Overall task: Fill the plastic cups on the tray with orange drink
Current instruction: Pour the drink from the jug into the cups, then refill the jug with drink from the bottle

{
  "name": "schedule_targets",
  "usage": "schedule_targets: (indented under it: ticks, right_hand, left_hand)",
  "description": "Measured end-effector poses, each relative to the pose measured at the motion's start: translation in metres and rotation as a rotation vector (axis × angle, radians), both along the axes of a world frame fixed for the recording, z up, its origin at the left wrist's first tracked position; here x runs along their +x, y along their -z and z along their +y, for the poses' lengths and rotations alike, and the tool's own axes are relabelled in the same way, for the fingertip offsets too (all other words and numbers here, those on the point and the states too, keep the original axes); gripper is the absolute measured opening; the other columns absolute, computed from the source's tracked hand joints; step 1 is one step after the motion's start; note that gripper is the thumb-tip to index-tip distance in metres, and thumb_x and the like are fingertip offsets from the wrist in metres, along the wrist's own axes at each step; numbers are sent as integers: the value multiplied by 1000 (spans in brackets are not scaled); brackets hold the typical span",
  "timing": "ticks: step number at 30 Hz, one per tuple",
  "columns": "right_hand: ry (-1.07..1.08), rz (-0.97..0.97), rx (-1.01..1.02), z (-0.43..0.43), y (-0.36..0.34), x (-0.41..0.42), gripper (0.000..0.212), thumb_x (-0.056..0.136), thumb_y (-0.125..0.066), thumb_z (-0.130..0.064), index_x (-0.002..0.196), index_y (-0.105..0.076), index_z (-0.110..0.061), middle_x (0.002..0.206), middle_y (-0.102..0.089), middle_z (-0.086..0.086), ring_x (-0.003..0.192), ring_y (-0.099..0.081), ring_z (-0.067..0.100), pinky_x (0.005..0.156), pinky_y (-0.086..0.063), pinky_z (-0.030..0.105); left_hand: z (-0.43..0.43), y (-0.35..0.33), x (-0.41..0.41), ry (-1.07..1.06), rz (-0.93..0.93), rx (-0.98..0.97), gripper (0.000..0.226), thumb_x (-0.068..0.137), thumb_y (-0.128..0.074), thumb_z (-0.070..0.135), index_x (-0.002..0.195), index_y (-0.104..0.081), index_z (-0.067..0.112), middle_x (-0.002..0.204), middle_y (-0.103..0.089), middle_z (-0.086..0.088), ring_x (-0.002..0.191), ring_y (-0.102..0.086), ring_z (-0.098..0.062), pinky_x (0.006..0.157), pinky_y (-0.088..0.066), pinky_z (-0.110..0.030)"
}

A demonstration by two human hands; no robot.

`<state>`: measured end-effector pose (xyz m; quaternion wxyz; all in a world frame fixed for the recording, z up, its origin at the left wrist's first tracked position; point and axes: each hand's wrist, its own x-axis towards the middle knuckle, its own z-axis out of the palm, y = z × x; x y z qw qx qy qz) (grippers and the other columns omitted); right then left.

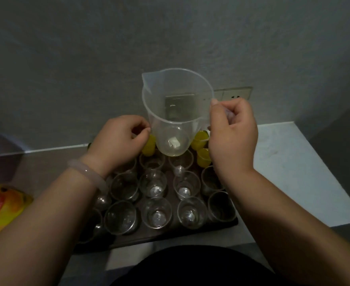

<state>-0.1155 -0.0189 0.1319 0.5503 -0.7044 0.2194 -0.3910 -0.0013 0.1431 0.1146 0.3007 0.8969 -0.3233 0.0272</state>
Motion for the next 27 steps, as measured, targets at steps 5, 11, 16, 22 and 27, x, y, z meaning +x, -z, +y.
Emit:
schedule_targets:
  ticks: [5,11,16,22,27]
  right_hand:
    - [-54,4,28,39,2,10,20,94,-59,-23,76,-50,-21,56,-51,-14,52,-47,-1,51,-39,11]
    - [-72,8,45,82,7,21,20,94,-59,-24,77,-51,-19,58,-51,-10,50,-46,1,50,-38,12]
    - [-99,4,39,104,9,22,18,94,-59,-23,79,-52,-15,60,-52,-9,52,-48,-1,52,-38,9]
    - [-127,15,21,114,9,21,19,94,-59,-22,78,-51,-16,58,-49,-11,51,-47,-2,52,-38,9]
    - [-156,35,17,121,5,20,18,94,-58,-22,78,-52,-18,57,-49,-12,51,-47,-3,51,-37,8]
  left_hand:
    - [41,-3,3,-62,0,-7,10,89,-62,17,88,-70,11,83,-68,-2,80,-62,-20,73,-47,-31]
    - [84,-2,3,-114,25,-20,10,88,-61,17,86,-69,12,82,-67,-1,77,-62,-19,71,-47,-29]
    - [106,0,1,-129,27,-16,12,88,-59,17,85,-69,12,81,-67,-1,76,-62,-19,72,-49,-31]
    - [116,1,-3,-169,15,0,8,86,-60,15,85,-68,16,80,-63,3,80,-61,-20,70,-44,-28]
    - [124,-1,-10,-224,26,-15,7,86,-61,16,88,-67,17,85,-65,1,82,-61,-20,72,-47,-30]
